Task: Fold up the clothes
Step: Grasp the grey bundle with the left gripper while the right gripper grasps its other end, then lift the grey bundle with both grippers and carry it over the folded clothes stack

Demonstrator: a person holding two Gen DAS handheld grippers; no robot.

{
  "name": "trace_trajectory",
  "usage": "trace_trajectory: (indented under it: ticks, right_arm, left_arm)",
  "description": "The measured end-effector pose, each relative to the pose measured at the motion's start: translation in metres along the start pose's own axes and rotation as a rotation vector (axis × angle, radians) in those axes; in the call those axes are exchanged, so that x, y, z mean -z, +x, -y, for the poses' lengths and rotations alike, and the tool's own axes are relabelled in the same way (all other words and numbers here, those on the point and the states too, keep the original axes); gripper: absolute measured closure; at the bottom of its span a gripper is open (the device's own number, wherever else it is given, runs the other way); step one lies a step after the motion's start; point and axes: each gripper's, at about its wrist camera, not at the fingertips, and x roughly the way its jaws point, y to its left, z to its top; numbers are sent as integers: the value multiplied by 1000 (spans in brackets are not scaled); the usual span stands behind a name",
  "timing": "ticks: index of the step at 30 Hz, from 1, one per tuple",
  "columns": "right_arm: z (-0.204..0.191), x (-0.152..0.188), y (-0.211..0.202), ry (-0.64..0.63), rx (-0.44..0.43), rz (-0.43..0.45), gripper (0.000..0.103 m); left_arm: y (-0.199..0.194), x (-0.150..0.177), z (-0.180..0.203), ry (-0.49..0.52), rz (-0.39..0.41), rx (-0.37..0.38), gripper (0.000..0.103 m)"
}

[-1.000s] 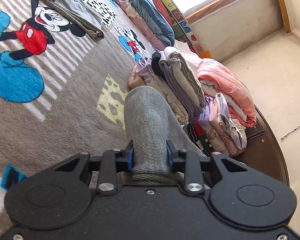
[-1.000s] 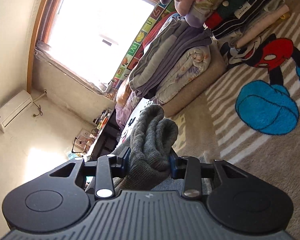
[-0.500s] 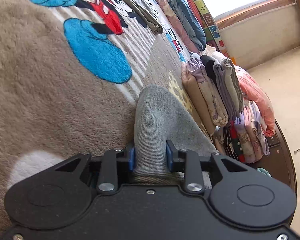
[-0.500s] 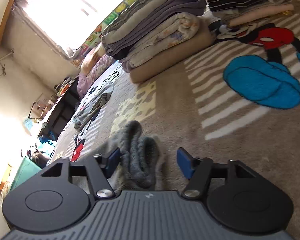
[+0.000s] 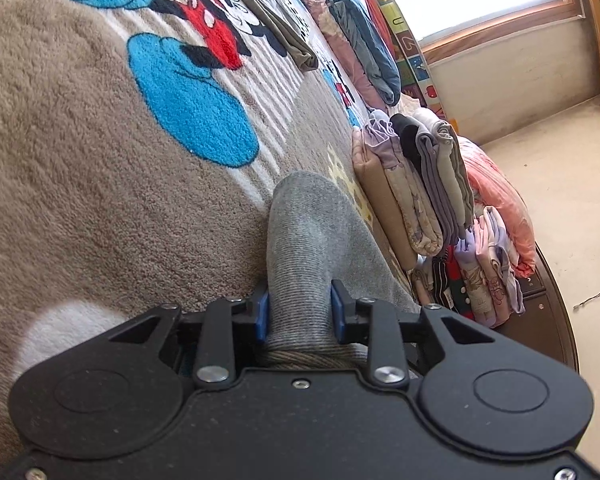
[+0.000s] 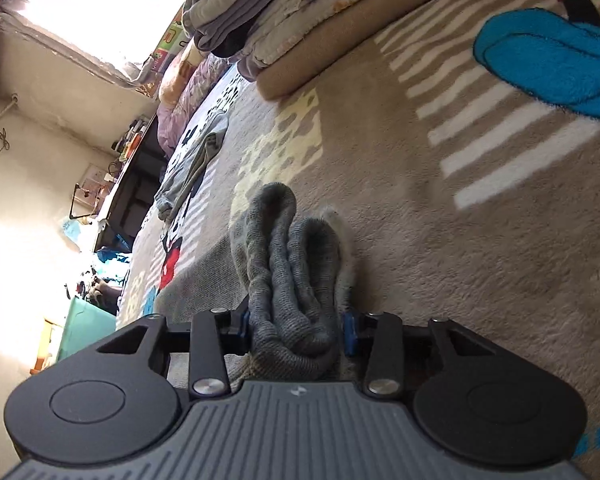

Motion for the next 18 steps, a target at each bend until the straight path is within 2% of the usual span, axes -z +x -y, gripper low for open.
trace_trajectory:
  ticks: [4,9,18]
  right_arm:
    - [-7,-2,-18,14,-51,29,67]
    - [-32,-14,-47,-13,-119,73,68]
    - [-69,-69,-88,-46,-197,172,68]
  left_arm:
    - [-9,-7,23,50,8,16,78]
    - [-20,-26,57,84,37,63,78]
    - [-8,-63,131,154,52,121,78]
